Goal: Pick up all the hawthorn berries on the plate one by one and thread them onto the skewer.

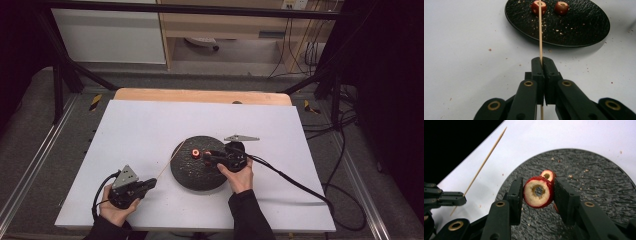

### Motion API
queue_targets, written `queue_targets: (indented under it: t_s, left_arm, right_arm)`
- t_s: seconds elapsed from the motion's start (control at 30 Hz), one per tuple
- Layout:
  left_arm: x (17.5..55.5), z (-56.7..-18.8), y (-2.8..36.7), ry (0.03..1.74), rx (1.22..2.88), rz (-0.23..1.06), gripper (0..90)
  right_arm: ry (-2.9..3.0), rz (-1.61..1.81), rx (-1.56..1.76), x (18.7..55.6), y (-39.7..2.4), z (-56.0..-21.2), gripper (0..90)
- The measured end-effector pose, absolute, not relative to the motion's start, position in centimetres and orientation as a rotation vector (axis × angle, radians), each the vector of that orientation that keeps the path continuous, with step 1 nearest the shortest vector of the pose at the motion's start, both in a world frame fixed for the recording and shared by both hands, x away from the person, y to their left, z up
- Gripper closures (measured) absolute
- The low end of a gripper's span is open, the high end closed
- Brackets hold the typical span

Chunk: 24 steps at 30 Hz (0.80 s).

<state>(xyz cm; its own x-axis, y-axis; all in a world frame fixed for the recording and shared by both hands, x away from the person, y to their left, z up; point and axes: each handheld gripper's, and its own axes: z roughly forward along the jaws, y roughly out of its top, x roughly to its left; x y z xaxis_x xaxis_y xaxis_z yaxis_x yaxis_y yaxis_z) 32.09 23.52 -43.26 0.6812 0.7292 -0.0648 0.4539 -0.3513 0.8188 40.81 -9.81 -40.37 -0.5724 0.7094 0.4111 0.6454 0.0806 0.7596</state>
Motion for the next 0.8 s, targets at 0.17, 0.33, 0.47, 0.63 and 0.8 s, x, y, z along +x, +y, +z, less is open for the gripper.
queue_targets:
  t_s: [0.17, 0.33, 0.47, 0.63, 0.8]
  left_arm:
    - [32.0, -43.2, 23.5, 0.915, 2.004, 0.396, 88.0]
    - [32.0, -43.2, 23.4, 0.914, 2.002, 0.396, 88.0]
    - [32.0, -43.2, 23.4, 0.914, 2.001, 0.396, 88.0]
    - [31.9, -43.3, 23.2, 0.914, 1.997, 0.394, 88.0]
    - [31.8, -43.2, 23.1, 0.907, 1.996, 0.395, 88.0]
  right_arm:
    - [2.198, 1.614, 1.415, 40.4, -9.7, -41.0, 61.2]
    - [2.120, 1.697, 1.418, 40.2, -9.7, -41.3, 61.2]
    - [2.058, 1.745, 1.412, 40.1, -9.6, -41.5, 61.2]
    - [1.985, 1.817, 1.407, 40.1, -9.3, -41.5, 61.2]
    - [1.925, 1.881, 1.396, 40.2, -9.3, -41.3, 61.2]
